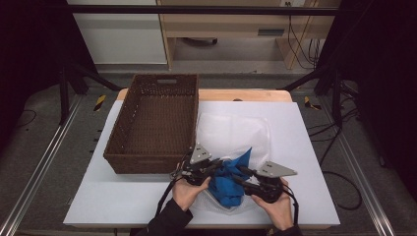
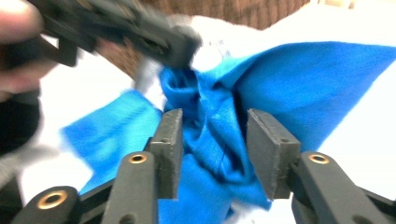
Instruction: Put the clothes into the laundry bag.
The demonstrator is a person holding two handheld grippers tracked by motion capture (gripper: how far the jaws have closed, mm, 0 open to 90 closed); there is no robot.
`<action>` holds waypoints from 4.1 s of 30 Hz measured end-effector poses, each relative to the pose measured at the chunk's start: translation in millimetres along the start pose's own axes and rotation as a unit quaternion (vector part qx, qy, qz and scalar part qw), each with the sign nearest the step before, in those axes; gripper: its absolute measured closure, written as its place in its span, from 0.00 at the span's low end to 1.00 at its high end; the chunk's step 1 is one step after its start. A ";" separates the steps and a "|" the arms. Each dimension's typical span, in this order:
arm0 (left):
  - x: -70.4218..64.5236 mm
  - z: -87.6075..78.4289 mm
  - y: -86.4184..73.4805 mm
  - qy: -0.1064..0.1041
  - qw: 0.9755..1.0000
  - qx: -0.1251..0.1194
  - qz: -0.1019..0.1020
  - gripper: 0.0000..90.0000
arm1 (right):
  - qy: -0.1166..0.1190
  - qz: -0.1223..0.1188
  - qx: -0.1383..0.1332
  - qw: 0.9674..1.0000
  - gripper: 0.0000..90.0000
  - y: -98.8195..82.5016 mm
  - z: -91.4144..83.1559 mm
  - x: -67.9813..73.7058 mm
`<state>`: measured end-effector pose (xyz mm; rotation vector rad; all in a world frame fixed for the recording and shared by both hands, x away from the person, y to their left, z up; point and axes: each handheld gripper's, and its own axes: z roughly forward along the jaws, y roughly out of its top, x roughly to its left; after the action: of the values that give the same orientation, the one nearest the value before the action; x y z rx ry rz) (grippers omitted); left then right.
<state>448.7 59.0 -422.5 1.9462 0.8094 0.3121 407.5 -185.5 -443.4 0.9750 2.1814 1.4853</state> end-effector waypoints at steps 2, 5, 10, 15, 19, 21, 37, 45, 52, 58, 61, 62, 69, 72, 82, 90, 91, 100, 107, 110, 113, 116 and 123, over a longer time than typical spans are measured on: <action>-0.8 0.3 0.0 0.000 1.000 0.000 0.001 0.99 | -0.028 -0.004 -0.013 1.000 0.55 1.3 -10.9 -6.2; -1.5 0.0 0.3 -0.001 1.000 -0.002 0.003 0.99 | -0.059 0.014 -0.014 0.998 0.43 0.7 -8.4 -23.0; -1.3 -0.8 0.3 -0.004 1.000 -0.002 0.005 0.99 | -0.048 0.022 0.001 0.999 0.49 -3.3 20.3 -34.1; 0.6 -1.8 0.8 0.000 1.000 -0.003 0.004 0.99 | -0.007 0.021 -0.018 1.000 0.91 -2.1 22.2 -32.9; 2.2 -0.9 1.1 -0.001 1.000 -0.004 -0.001 0.99 | 0.006 -0.010 -0.030 0.999 0.97 1.2 3.3 -17.1; 1.6 0.3 1.5 -0.001 1.000 -0.003 -0.001 0.99 | 0.019 -0.026 -0.024 0.999 0.95 1.1 -1.1 -3.7; -9.8 -10.6 3.1 -0.005 0.999 -0.040 -0.011 0.99 | -0.041 -0.037 0.044 0.998 0.98 -12.2 47.6 11.3; -7.3 -5.5 -2.8 -0.006 1.000 -0.022 -0.018 0.99 | -0.046 -0.009 0.036 0.998 0.74 -4.5 40.1 2.9; -2.5 -6.1 -6.7 -0.013 0.999 -0.025 -0.025 0.99 | 0.026 -0.007 0.005 1.000 0.40 -14.4 8.6 13.6; -5.1 -5.5 -3.6 -0.005 0.999 -0.032 -0.021 0.99 | 0.008 -0.035 0.050 0.998 0.15 -24.6 30.1 23.8; -9.4 -6.0 0.1 -0.001 0.999 -0.031 -0.012 0.99 | -0.014 -0.045 0.079 0.996 0.31 -29.3 40.7 24.0; -10.8 -6.4 1.1 0.000 0.999 -0.031 -0.011 0.99 | -0.021 -0.047 0.082 0.995 0.39 -29.4 41.9 23.2; -14.8 -8.3 3.7 -0.005 0.999 -0.041 -0.014 0.99 | -0.029 -0.025 0.080 0.996 0.75 -17.0 37.2 16.3; -14.3 -10.1 6.1 -0.006 0.999 -0.046 -0.015 0.99 | -0.029 -0.018 0.048 0.998 0.74 -1.2 35.8 16.2; -19.4 -13.3 8.7 -0.016 0.999 -0.044 -0.004 0.99 | -0.136 0.004 0.059 0.989 0.71 -2.1 75.5 -3.2; -7.5 -6.7 1.0 -0.014 0.999 -0.041 -0.024 0.99 | -0.050 0.013 0.030 0.998 0.40 -3.9 42.0 2.1; -7.1 -6.9 0.8 -0.012 0.999 -0.041 -0.024 0.99 | -0.041 0.010 0.020 0.999 0.37 -5.6 32.9 3.9; -8.3 -6.3 1.1 -0.012 0.999 -0.046 -0.026 0.99 | -0.039 -0.028 0.068 0.997 0.39 -33.1 30.8 14.2; -12.0 -4.6 1.8 -0.018 0.998 -0.048 -0.024 0.99 | -0.043 -0.018 0.072 0.996 0.91 -18.9 39.8 11.2; -14.1 -5.5 3.9 -0.016 0.999 -0.048 -0.019 0.99 | -0.053 -0.011 0.049 0.997 0.91 -4.4 41.2 13.1; -16.0 -6.6 4.1 -0.017 0.999 -0.047 -0.016 0.99 | -0.089 0.003 0.051 0.995 0.91 1.6 54.7 6.0; -17.2 -7.8 2.0 -0.022 0.999 -0.046 -0.015 0.99 | -0.138 0.017 0.068 0.988 0.89 -3.7 70.0 -6.5; -10.1 -2.4 -4.0 -0.018 0.999 -0.037 -0.024 0.99 | -0.102 0.026 0.065 0.992 0.63 -3.1 59.1 -4.4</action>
<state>438.2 55.2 -423.5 1.8554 0.8096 0.2728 445.3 -148.7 -470.5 1.1792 2.1401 1.2181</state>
